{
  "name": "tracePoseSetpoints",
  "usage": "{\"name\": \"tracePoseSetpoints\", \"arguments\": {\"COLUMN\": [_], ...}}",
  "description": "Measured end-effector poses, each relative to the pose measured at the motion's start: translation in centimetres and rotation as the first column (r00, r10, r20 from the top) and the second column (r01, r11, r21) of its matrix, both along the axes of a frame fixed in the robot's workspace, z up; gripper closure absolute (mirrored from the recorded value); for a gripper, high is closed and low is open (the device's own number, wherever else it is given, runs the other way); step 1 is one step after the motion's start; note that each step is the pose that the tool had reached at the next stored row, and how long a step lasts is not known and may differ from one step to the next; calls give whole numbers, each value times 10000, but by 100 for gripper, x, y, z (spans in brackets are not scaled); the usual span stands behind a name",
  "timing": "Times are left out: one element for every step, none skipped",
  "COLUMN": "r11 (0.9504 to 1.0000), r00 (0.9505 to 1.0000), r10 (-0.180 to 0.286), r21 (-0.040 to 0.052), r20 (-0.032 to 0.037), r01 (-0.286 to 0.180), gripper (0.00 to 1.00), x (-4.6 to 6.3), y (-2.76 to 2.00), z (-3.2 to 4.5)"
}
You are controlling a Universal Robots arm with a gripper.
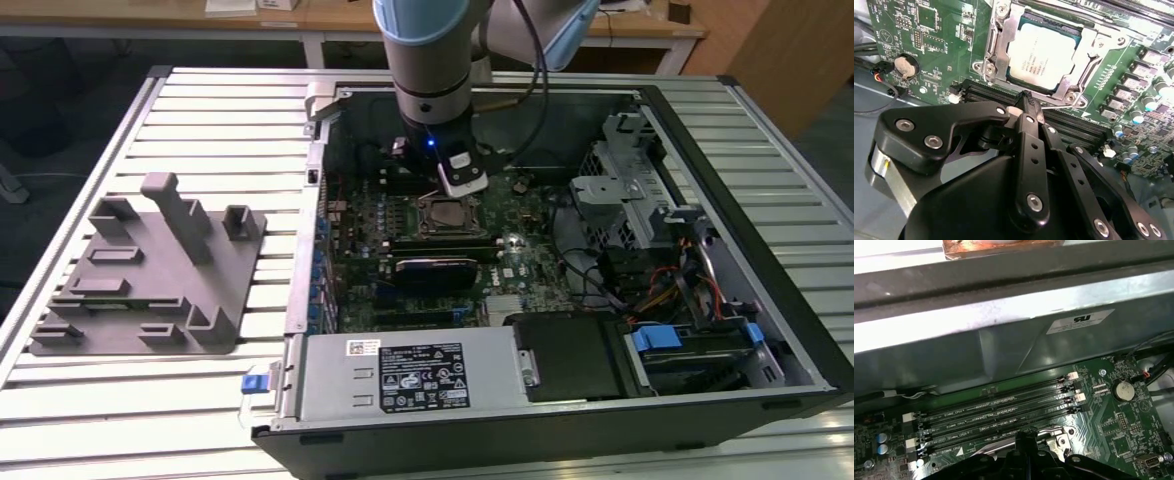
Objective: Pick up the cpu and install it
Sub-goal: 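Install the first cpu locking lever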
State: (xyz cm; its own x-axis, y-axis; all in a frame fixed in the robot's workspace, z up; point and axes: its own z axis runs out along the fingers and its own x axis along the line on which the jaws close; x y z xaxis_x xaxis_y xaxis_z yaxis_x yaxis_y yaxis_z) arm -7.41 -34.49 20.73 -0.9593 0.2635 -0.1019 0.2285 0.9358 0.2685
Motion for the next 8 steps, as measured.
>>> {"name": "tracePoseSetpoints", "arguments": {"r11": [10000,10000,10000,10000,10000,10000,10000,10000], "r00": [10000,10000,10000,10000,10000,10000,10000,10000], "r10": [0,-2,-3,-6,-12,-23,-38,-58], "r21": [-1,-3,-2,0,-1,0,0,-1], "r20": [0,1,1,2,1,1,1,1], "r01": [0,2,3,6,12,23,38,58], "gripper": [89,89,89,89,89,89,89,89], "x": [0,-1,-1,0,0,0,0,0], "y": [1,5,11,18,27,38,49,59], "z": [-3,-5,-7,-8,-9,-10,-11,-12]}}
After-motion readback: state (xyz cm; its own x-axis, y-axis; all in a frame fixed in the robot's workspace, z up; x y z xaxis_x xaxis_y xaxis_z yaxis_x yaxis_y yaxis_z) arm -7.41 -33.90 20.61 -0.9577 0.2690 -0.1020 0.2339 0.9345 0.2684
